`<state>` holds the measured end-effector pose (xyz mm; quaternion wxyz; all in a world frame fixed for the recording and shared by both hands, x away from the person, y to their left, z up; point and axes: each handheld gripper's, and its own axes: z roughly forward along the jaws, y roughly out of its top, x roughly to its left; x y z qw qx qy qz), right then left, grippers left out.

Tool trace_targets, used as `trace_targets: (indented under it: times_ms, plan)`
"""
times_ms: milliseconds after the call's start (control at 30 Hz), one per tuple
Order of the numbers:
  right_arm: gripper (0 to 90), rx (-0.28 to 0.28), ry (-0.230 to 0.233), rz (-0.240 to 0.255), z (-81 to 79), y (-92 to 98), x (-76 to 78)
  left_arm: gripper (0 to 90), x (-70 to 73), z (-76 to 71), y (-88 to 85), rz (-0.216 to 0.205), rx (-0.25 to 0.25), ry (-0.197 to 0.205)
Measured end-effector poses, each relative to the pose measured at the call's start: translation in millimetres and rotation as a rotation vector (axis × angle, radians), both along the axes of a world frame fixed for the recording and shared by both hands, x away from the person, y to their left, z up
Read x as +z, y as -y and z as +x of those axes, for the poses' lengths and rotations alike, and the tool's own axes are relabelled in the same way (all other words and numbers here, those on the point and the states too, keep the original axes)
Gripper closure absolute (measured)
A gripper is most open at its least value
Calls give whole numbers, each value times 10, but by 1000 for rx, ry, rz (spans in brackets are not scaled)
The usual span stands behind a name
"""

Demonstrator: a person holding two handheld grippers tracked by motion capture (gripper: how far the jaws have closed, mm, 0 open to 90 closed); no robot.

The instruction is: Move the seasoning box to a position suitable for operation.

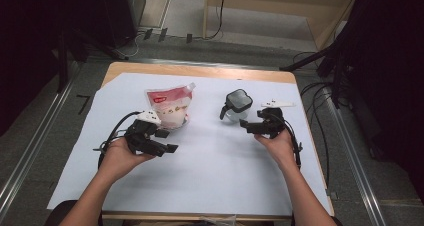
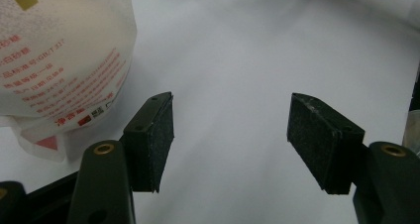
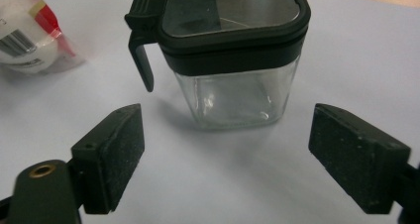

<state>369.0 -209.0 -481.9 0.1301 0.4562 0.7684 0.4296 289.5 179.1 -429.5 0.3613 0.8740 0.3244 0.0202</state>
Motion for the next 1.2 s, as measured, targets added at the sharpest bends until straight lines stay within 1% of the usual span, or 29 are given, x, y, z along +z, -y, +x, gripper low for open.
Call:
trace_targets:
  times_ms: [33, 67, 100, 133, 167, 233, 333, 433, 500, 567, 600, 700, 733, 767, 800, 833, 867, 967, 1000, 1067, 1167, 1200]
  plan:
    - [136, 0, 0, 0, 0, 0, 0, 356, 0, 0, 0, 0, 0, 0]
    - [135, -3, 19, -12, 57, -28, -9, 356, 2, -11, -3, 6, 5, 5]
    - [135, -3, 19, -12, 57, -28, -9, 356, 2, -11, -3, 6, 5, 5]
    - [135, -4, 25, -18, 106, -54, -24, 357, 1, -15, -6, 4, 4, 4]
    - [135, -4, 25, -18, 106, -54, -24, 363, 1, -15, -6, 4, 4, 4]
    - [134, -6, 5, -30, 176, -82, -66, 372, 3, -20, -6, -3, 6, 3]
    - [134, -7, -3, -42, 218, -100, -114, 374, -1, -22, -1, 1, 5, 5]
    - [134, -3, 5, -45, 237, -118, -136, 375, -6, -20, 2, 2, 7, 4]
    - [134, -12, 15, -39, 263, -149, -156, 376, -5, -21, 3, 4, 8, 6]
    - [134, -5, 16, -40, 288, -171, -173, 389, -1, -22, -4, 7, 4, 7]
    - [134, -6, 21, -40, 320, -204, -198, 392, -1, -19, -8, 10, 3, 4]
    - [134, -5, 26, -43, 336, -232, -217, 395, -7, -16, -9, 13, -1, 1]
    - [134, -12, 40, -67, 353, -283, -240, 395, -9, -15, -7, 16, 1, -4]
    - [134, -19, 47, -77, 356, -310, -252, 395, -10, -14, -6, 15, 1, -5]
    - [134, -19, 47, -77, 356, -310, -252, 395, -10, -14, -6, 15, 1, -5]
    - [134, -22, 57, -81, 361, -336, -264, 395, -12, -16, -2, 17, 4, -5]
    - [133, -33, 81, -92, 377, -373, -293, 395, -15, -17, 2, 16, 2, -4]
    - [133, -44, 87, -81, 396, -400, -318, 395, -16, -20, 3, 18, -1, -5]
    - [130, -46, 100, -51, 421, -397, -348, 395, -22, -27, 6, 19, 2, -10]
    - [129, -48, 111, -31, 443, -400, -367, 395, -24, -27, 1, 21, 0, -8]
    - [129, -43, 131, -30, 459, -415, -378, 395, -24, -34, -6, 15, 1, -9]
    - [128, -41, 129, -27, 465, -420, -371, 394, -29, -34, -16, 13, -3, -17]
